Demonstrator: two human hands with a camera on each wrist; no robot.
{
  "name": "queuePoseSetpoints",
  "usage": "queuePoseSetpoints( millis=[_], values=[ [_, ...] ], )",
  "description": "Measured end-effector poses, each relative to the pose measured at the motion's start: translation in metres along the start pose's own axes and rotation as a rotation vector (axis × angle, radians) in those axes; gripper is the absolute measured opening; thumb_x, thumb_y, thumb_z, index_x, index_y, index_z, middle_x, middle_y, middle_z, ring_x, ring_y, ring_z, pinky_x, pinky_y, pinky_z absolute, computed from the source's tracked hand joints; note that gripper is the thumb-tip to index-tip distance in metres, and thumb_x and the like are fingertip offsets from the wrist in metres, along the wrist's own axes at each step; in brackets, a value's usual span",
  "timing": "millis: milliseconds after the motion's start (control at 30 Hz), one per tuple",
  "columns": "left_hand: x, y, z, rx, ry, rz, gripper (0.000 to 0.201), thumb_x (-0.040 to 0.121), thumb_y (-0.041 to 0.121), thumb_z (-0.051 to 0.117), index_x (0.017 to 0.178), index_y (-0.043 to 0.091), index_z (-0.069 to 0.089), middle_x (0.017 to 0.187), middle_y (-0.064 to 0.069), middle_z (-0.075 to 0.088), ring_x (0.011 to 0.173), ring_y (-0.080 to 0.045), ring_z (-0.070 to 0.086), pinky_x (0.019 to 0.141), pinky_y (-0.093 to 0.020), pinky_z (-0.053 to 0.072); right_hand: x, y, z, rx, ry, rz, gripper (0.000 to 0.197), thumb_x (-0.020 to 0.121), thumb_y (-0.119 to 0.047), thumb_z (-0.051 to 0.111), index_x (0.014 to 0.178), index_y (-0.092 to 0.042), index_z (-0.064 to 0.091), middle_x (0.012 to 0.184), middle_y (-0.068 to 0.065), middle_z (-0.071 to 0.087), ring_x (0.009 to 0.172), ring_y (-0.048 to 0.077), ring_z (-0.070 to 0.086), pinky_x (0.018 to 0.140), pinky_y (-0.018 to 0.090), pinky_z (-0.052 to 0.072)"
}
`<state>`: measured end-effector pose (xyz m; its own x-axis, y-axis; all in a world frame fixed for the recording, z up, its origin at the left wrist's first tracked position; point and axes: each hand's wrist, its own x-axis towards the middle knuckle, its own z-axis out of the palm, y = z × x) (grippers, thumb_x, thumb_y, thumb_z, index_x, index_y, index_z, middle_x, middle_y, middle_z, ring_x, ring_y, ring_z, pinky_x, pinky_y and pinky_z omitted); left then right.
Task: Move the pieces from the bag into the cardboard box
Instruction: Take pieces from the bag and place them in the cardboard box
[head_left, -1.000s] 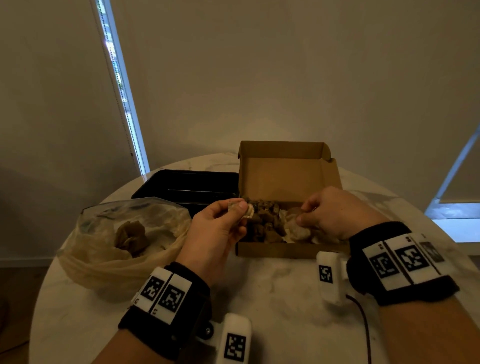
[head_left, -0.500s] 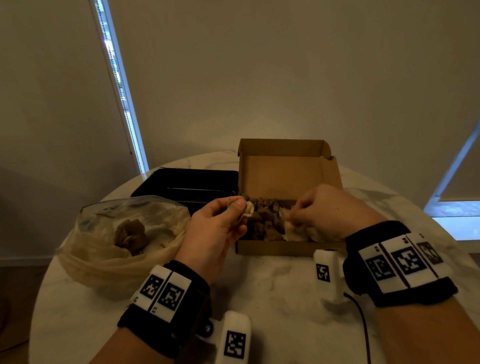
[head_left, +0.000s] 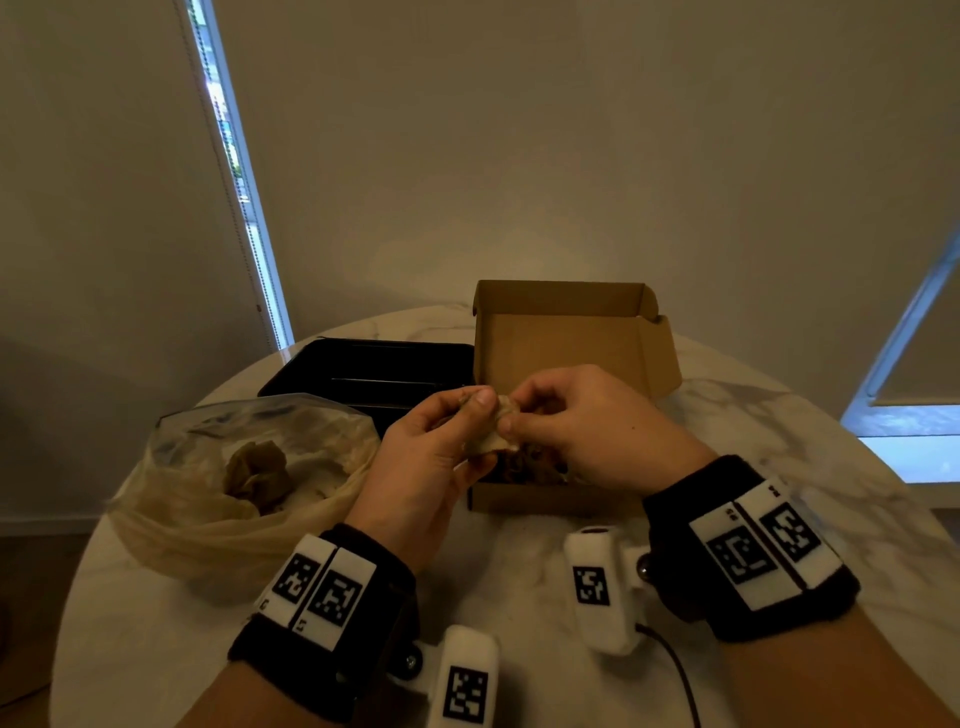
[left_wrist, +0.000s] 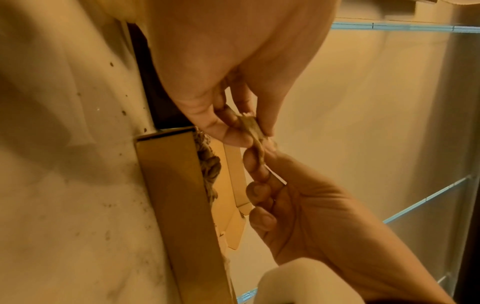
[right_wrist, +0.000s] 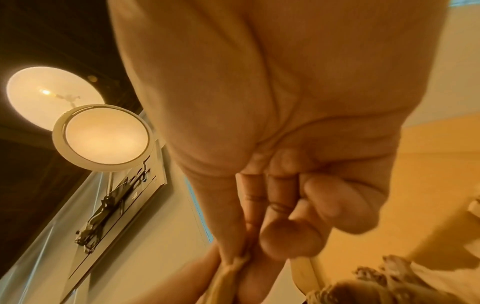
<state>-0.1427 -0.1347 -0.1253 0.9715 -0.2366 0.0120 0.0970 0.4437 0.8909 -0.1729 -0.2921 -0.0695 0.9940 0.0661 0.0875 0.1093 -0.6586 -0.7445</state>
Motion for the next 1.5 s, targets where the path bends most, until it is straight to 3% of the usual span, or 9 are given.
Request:
queuePoseSetpoints(
  millis=[100, 200, 367, 567, 767, 900, 1133, 1333, 1500],
  values=[
    [0.000, 0.000, -0.001, 0.011, 0.010, 0.009, 0.024, 0.091, 0.019, 0.071, 0.115, 0.013, 0.072, 0.109, -0.007, 0.077, 0.094, -0.016, 0.073, 0.068, -0.021, 0.057, 0.001, 0.003, -0.003, 0.050, 0.048, 0.029, 0.010, 0.094, -0.035, 0.068, 0.095, -0.026, 0.071, 0.090, 0.002, 0.075, 0.080, 0.017, 0.072, 0.072, 0.037, 0.059],
    [-0.001, -0.001, -0.001, 0.039, 0.008, 0.018, 0.025, 0.091, 0.017, 0.070, 0.115, 0.012, 0.071, 0.109, -0.007, 0.077, 0.097, -0.016, 0.072, 0.074, -0.023, 0.057, -0.001, 0.003, 0.000, 0.131, -0.024, 0.070, 0.018, 0.094, -0.041, 0.069, 0.101, -0.024, 0.069, 0.085, -0.001, 0.075, 0.061, 0.005, 0.066, 0.054, 0.021, 0.052],
    [0.002, -0.003, -0.004, 0.103, 0.079, 0.040, 0.019, 0.092, 0.017, 0.071, 0.110, 0.013, 0.073, 0.103, -0.008, 0.077, 0.088, -0.015, 0.070, 0.071, -0.024, 0.054, 0.004, 0.009, -0.006, 0.232, 0.059, 0.097, 0.009, 0.094, -0.026, 0.071, 0.098, -0.019, 0.070, 0.086, 0.012, 0.075, 0.069, 0.019, 0.065, 0.066, 0.033, 0.053],
    [0.007, -0.009, -0.011, 0.181, 0.205, -0.040, 0.024, 0.098, -0.003, 0.058, 0.118, 0.006, 0.066, 0.096, -0.006, 0.071, 0.061, -0.002, 0.063, 0.044, -0.011, 0.045, 0.016, 0.025, -0.031, 0.004, 0.223, 0.332, 0.005, 0.099, -0.015, 0.064, 0.099, -0.013, 0.068, 0.076, 0.005, 0.069, 0.058, 0.012, 0.061, 0.047, 0.022, 0.046],
    [0.010, -0.014, -0.011, 0.220, 0.205, -0.125, 0.022, 0.099, -0.003, 0.057, 0.116, 0.007, 0.065, 0.091, -0.007, 0.071, 0.049, -0.001, 0.059, 0.040, -0.014, 0.040, 0.047, 0.032, -0.031, -0.358, 0.063, 0.460, 0.018, 0.100, -0.011, 0.059, 0.107, 0.000, 0.071, 0.104, 0.016, 0.074, 0.096, 0.029, 0.072, 0.083, 0.039, 0.060],
    [0.007, -0.012, -0.010, 0.211, 0.179, -0.152, 0.017, 0.098, -0.003, 0.058, 0.108, 0.008, 0.066, 0.084, -0.006, 0.071, 0.049, -0.002, 0.064, 0.042, -0.014, 0.043, 0.055, 0.029, -0.028, -0.377, 0.016, 0.486, 0.021, 0.095, -0.015, 0.067, 0.107, 0.001, 0.072, 0.096, 0.014, 0.075, 0.086, 0.027, 0.073, 0.074, 0.033, 0.060],
    [0.008, -0.012, -0.011, 0.240, 0.179, -0.164, 0.020, 0.098, -0.002, 0.058, 0.116, 0.007, 0.064, 0.091, -0.009, 0.071, 0.050, 0.000, 0.064, 0.042, -0.014, 0.043, 0.050, 0.028, -0.030, -0.489, 0.227, 0.412, 0.014, 0.098, -0.018, 0.061, 0.107, -0.012, 0.070, 0.103, 0.008, 0.071, 0.095, 0.026, 0.069, 0.088, 0.041, 0.059],
    [0.006, -0.011, -0.009, 0.275, 0.190, -0.173, 0.021, 0.098, 0.000, 0.059, 0.115, 0.010, 0.066, 0.094, -0.009, 0.074, 0.065, -0.007, 0.069, 0.045, -0.015, 0.045, 0.045, 0.029, -0.015, -0.533, -0.094, 0.469, 0.027, 0.101, -0.018, 0.052, 0.108, -0.005, 0.074, 0.092, 0.010, 0.071, 0.077, 0.024, 0.064, 0.068, 0.031, 0.051],
    [0.000, 0.003, -0.001, 0.285, 0.212, -0.119, 0.024, 0.101, 0.000, 0.049, 0.114, 0.008, 0.066, 0.081, -0.004, 0.066, 0.059, -0.008, 0.061, 0.050, -0.020, 0.047, 0.030, 0.014, -0.019, -0.430, 0.104, 0.324, 0.022, 0.101, -0.027, 0.055, 0.095, -0.016, 0.073, 0.094, 0.006, 0.076, 0.079, 0.022, 0.072, 0.077, 0.037, 0.062]
  ],
)
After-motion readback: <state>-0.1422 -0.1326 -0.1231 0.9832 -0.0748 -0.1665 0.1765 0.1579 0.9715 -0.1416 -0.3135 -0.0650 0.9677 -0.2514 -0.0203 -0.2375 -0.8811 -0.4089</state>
